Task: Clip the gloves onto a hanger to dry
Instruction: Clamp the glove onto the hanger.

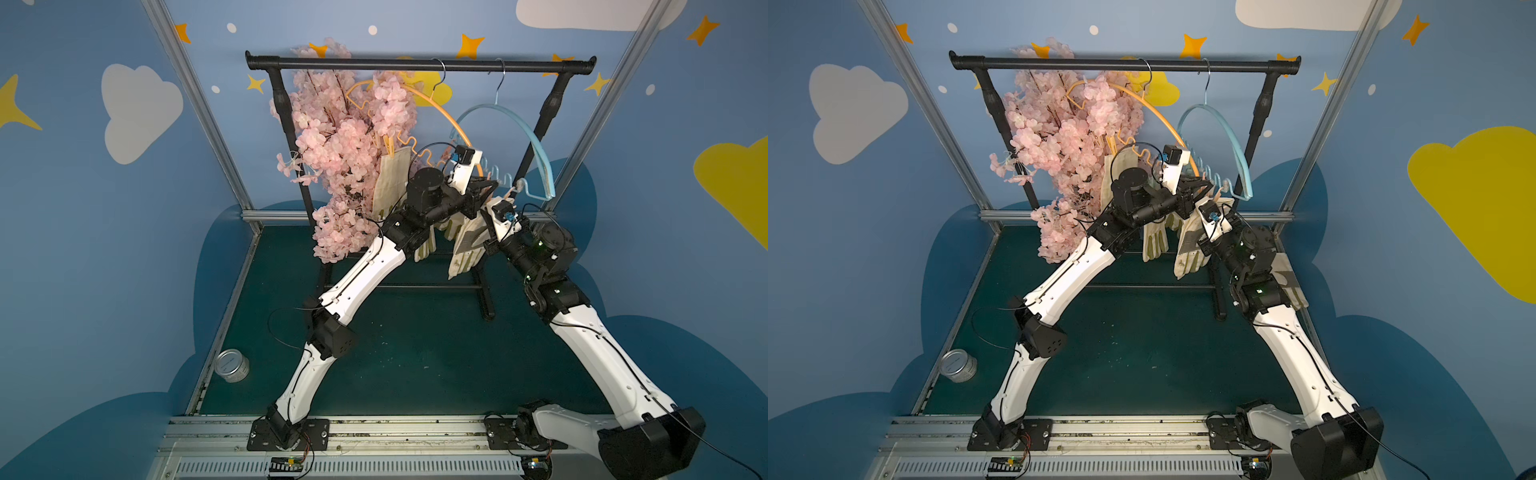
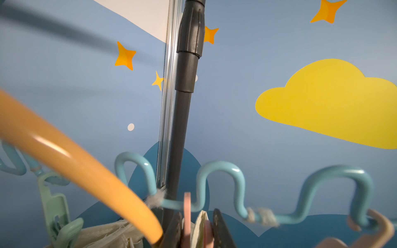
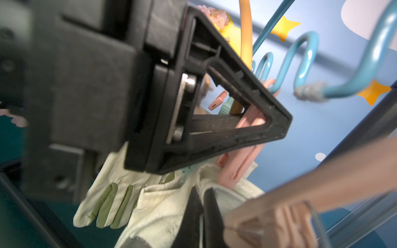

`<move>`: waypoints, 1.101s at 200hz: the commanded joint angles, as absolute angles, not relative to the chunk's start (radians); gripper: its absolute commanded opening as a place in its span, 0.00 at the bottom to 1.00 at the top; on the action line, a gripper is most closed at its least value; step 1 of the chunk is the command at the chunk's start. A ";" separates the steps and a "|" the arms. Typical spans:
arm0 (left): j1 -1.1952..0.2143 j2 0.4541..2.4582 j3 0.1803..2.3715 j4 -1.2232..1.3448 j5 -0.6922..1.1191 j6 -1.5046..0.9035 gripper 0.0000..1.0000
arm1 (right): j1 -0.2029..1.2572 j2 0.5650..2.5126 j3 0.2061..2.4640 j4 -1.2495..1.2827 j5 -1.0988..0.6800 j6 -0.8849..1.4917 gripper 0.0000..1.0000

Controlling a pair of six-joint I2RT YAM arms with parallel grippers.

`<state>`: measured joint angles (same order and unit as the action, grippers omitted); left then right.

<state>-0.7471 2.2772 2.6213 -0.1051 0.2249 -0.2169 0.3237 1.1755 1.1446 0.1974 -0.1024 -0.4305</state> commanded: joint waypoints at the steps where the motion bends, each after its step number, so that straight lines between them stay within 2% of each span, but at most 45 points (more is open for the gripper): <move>1: -0.748 2.227 2.614 -0.099 0.226 -0.213 0.22 | 0.314 1.162 1.165 0.267 -0.065 -0.445 0.00; 126: -0.752 2.238 2.609 -0.095 0.226 -0.204 0.22 | 0.303 1.150 1.221 0.261 -0.125 -0.379 0.00; 132: -0.752 2.238 2.609 -0.095 0.227 -0.204 0.25 | 0.304 1.149 1.220 0.259 -0.123 -0.379 0.00; 141: -0.752 2.237 2.609 -0.095 0.227 -0.204 0.34 | 0.304 1.148 1.215 0.260 -0.120 -0.380 0.00; 154: -0.754 2.232 2.609 -0.095 0.257 -0.201 0.38 | 0.304 1.146 1.206 0.261 -0.115 -0.380 0.00; 179: -0.754 2.226 2.609 -0.092 0.258 -0.200 0.61 | 0.303 1.141 1.184 0.258 -0.110 -0.372 0.00; 206: -0.754 2.219 2.609 -0.092 0.258 -0.199 0.62 | 0.304 1.134 1.155 0.258 -0.106 -0.360 0.00; 220: -0.754 2.217 2.608 -0.095 0.256 -0.199 0.63 | 0.303 1.128 1.137 0.253 -0.103 -0.349 0.17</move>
<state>-0.7536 2.2753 2.6148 -0.1043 0.2481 -0.2062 0.3042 1.1584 1.1629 0.2226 -0.1139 -0.3782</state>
